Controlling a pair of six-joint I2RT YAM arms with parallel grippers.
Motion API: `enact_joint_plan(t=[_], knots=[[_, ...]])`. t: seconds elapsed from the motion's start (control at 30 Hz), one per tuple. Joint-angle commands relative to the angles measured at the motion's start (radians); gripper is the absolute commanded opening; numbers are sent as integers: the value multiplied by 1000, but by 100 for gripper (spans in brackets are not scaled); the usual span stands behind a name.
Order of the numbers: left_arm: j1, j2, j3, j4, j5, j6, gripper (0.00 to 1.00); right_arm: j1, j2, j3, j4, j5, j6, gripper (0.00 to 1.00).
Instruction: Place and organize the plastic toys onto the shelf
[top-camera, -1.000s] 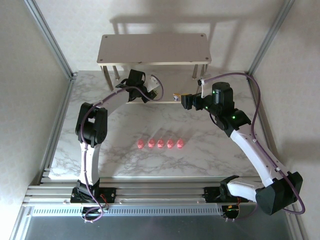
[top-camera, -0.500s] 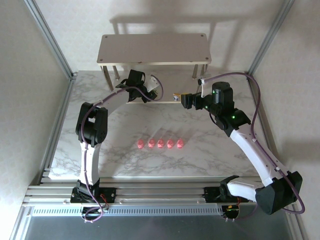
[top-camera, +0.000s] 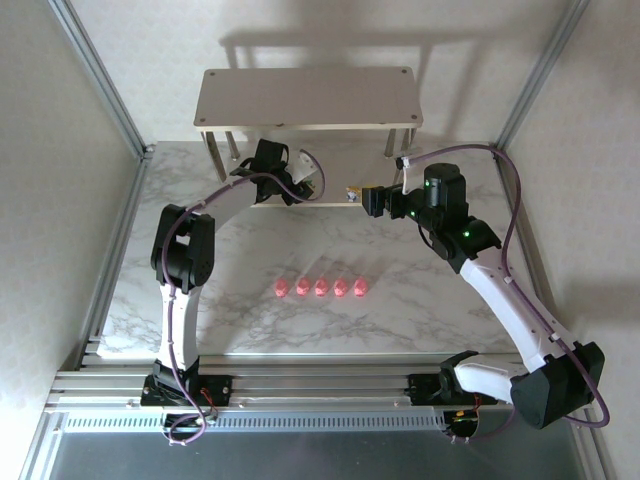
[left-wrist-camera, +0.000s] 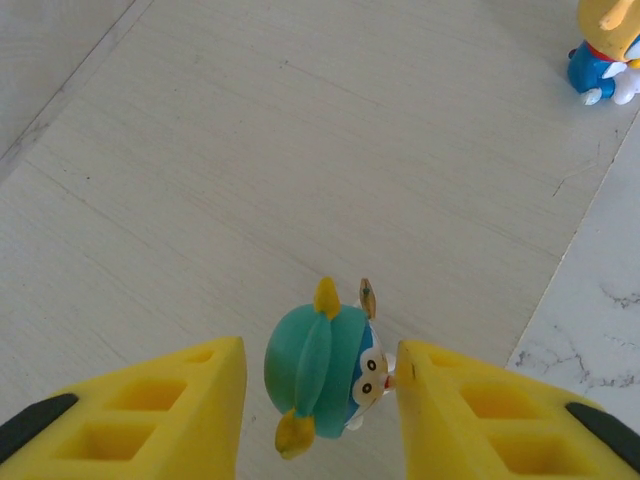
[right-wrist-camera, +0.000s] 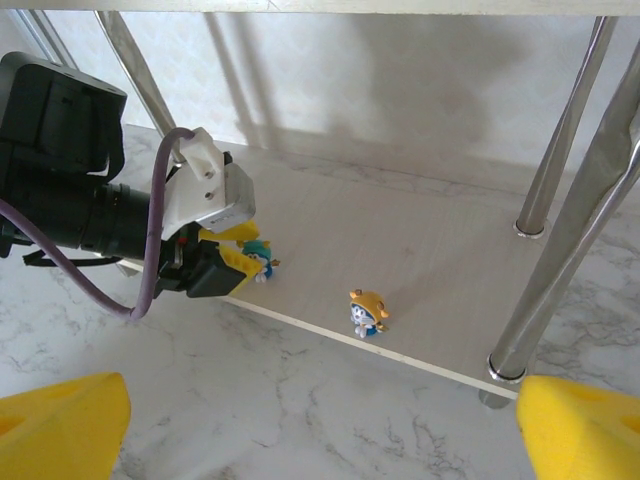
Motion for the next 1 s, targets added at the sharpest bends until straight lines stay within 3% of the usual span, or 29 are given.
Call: enact_joint_plan(t=[0.0, 0.33, 0.43, 0.97], knots=[[10, 4, -12, -6, -3, 4, 45, -8, -3, -6, 28, -20, 13, 99], [20, 1, -12, -13, -16, 9, 46, -8, -3, -7, 33, -20, 17, 99], [24, 1, -12, -17, -20, 8, 54, -8, -3, -8, 36, -18, 20, 99], [30, -17, -17, -29, 4, 3, 57, -8, 3, -4, 45, -24, 28, 99]])
